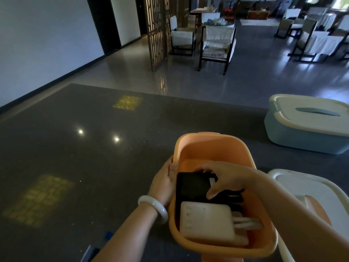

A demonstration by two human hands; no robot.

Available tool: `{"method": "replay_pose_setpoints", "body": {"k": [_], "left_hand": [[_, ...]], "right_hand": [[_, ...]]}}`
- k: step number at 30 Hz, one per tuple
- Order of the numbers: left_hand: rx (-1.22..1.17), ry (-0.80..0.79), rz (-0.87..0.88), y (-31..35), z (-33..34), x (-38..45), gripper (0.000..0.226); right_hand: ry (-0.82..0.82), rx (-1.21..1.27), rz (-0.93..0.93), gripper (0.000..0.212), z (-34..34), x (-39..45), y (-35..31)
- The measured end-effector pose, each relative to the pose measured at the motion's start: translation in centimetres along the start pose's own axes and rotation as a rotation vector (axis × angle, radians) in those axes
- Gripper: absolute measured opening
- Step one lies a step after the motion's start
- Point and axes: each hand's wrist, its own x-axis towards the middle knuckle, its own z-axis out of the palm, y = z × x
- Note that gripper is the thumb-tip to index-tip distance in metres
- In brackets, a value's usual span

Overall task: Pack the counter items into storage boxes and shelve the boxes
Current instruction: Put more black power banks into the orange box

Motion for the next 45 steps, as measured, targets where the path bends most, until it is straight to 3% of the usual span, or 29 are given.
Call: {"method": "replay_pose_setpoints", "body": {"k": [6,10,13,18,23,31,45], "left_hand": [[0.004,0.01,0.037,-0.4,0.0,0.3,0.038],[0.009,-0.007,0.022,-1.0,0.0,0.5,0.045],[0.017,-0.002,0.022,-1.2,0.0,0.8,0.034],[0.029,0.004,0.017,-1.5,0.0,1.0,0.053],[0.042,0.026,-0.003,-1.4,0.2,1.0,0.027],[0.062,0.036,0.004,-1.6,0.3,1.2,0.045],[0.073,0.043,-0.019,-0.9,0.3,0.6,0.056]], "right_hand": [[0.048,0.088,0.043,0.023,0.2,1.3,-0.2],[0.038,0.083,0.062,0.011,1.1,1.5,0.0],[0.004,0.142,0.069,0.014,0.6,1.0,0.4],[-0.008,0.13,0.072,0.019,0.6,1.0,0.5],[-0.001,0.161,0.065,0.025,0.8,0.6,0.3],[0.018,0.161,0.078,0.031,1.1,0.7,0.3],[0.039,0.146,0.056,0.029,1.4,0.9,0.4]]}}
